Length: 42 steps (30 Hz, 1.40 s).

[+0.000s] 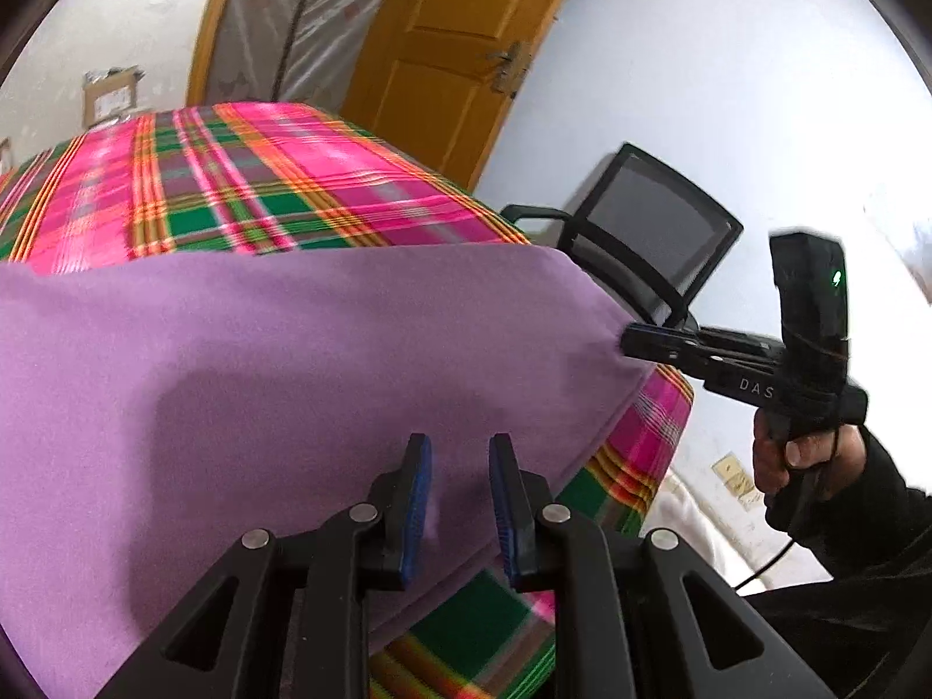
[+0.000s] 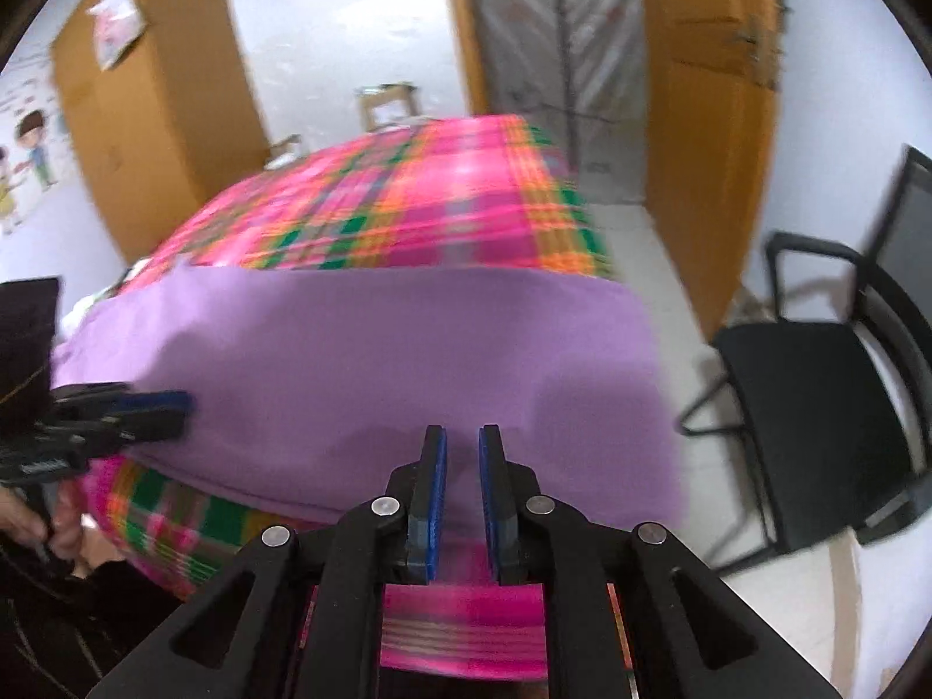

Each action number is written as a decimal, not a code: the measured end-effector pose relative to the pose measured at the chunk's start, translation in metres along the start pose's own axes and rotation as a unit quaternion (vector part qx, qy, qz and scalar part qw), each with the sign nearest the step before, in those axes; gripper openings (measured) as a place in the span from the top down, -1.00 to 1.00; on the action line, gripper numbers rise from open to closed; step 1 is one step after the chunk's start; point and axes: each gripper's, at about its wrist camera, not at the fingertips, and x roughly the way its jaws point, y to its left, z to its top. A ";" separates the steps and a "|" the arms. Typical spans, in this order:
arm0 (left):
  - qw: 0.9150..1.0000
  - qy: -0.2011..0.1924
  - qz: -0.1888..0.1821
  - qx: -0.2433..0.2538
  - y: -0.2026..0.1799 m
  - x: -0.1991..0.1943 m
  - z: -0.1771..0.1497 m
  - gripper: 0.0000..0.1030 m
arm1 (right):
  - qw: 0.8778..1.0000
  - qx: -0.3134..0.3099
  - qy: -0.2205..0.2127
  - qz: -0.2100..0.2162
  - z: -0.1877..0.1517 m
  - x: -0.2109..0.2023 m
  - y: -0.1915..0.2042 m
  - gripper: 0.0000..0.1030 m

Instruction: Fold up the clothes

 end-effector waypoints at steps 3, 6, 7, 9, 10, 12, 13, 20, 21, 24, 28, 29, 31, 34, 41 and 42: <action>1.000 0.009 0.002 0.027 -0.012 0.003 -0.006 0.60 | 0.999 -0.036 0.010 0.027 -0.003 0.011 0.026 0.75; 0.999 0.009 0.000 0.035 -0.015 0.000 -0.012 0.57 | 0.997 -0.060 0.021 0.033 -0.014 0.016 0.040 0.75; 0.999 0.009 -0.003 0.032 -0.014 -0.001 -0.013 0.57 | 0.997 -0.063 0.021 0.034 -0.016 0.015 0.041 0.75; 1.000 0.008 -0.009 0.026 -0.012 -0.004 -0.015 0.56 | 0.997 -0.061 0.024 0.038 -0.020 0.011 0.040 0.75; 1.000 0.009 -0.010 0.027 -0.012 -0.005 -0.016 0.56 | 0.997 -0.061 0.025 0.037 -0.021 0.010 0.041 0.75; 1.000 0.009 -0.006 0.029 -0.012 -0.008 -0.016 0.56 | 0.997 -0.065 0.028 0.031 -0.022 0.009 0.043 0.75; 1.000 0.008 -0.003 0.029 -0.012 -0.010 -0.015 0.56 | 0.997 -0.065 0.028 0.028 -0.021 0.008 0.046 0.75; 1.000 -0.005 0.028 0.011 0.000 -0.017 -0.012 0.57 | 0.993 -0.094 0.005 0.068 -0.002 0.019 0.083 0.75; 0.999 -0.002 0.030 0.009 0.002 -0.017 -0.014 0.57 | 0.992 -0.104 0.009 0.074 -0.002 0.022 0.089 0.75; 1.000 -0.005 0.026 0.010 0.003 -0.022 -0.023 0.56 | 0.988 -0.128 0.025 0.088 -0.007 0.029 0.101 0.75; 1.000 -0.006 0.018 0.008 0.005 -0.030 -0.032 0.56 | 0.987 -0.121 0.031 0.104 -0.013 0.029 0.095 0.75; 1.000 -0.008 0.017 0.008 0.005 -0.032 -0.033 0.56 | 0.987 -0.117 0.032 0.105 -0.012 0.028 0.093 0.75; 0.999 -0.026 0.021 0.005 0.008 -0.042 -0.031 0.56 | 0.988 -0.114 0.031 0.102 -0.009 0.027 0.094 0.74; 0.998 -0.045 0.039 -0.017 0.023 -0.054 -0.026 0.56 | 0.988 -0.113 0.021 0.100 0.001 0.031 0.102 0.74; 0.989 -0.071 0.106 -0.075 0.071 -0.081 -0.025 0.56 | 0.986 -0.120 0.007 0.116 0.043 0.054 0.131 0.72; 0.987 -0.077 0.113 -0.083 0.078 -0.086 -0.026 0.56 | 0.985 -0.124 0.006 0.118 0.050 0.058 0.137 0.72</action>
